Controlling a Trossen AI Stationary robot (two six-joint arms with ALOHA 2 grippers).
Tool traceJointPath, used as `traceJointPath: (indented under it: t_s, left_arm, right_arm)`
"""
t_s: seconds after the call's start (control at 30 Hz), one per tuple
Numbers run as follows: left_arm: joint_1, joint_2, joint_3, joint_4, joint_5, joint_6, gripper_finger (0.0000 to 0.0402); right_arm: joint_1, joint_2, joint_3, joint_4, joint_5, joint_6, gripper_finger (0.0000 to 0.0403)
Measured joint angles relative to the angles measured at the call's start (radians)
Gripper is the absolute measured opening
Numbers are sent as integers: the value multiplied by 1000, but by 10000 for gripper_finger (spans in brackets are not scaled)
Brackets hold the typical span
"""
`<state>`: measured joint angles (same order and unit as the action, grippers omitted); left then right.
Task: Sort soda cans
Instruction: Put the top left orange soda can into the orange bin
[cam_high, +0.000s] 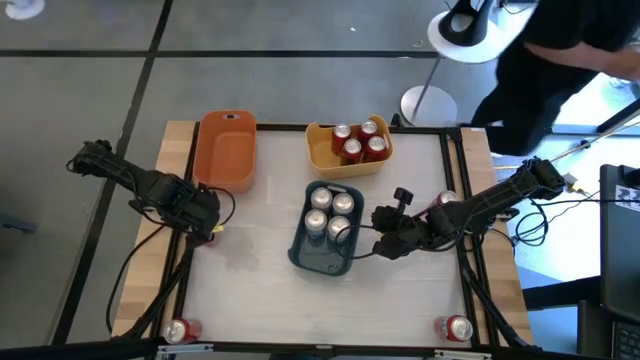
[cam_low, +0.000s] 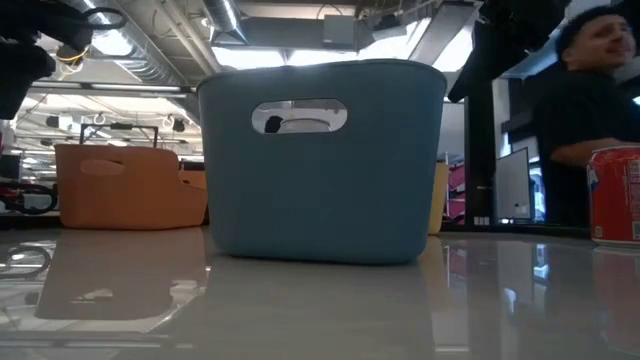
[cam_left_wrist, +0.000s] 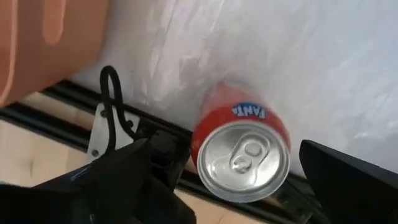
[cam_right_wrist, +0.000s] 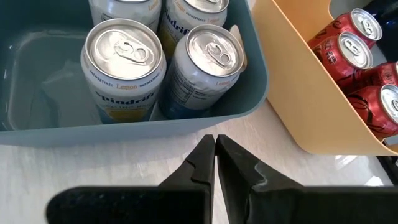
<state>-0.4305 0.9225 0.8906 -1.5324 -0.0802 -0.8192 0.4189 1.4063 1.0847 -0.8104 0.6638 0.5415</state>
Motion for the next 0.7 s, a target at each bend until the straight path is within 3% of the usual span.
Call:
traceJointPath:
  t_s: [0.27, 0.57, 0.7]
  left_arm:
    - [0, 31, 0, -4, 51, 121, 400]
    - [0, 94, -2, 6, 60, 156, 400]
    - [0, 102, -53, 13, 89, 190, 400]
  right_arm:
    - [0, 0, 0, 2, 0, 0, 19]
    - [0, 0, 0, 1, 0, 0, 19]
    - [0, 0, 0, 1, 0, 0, 19]
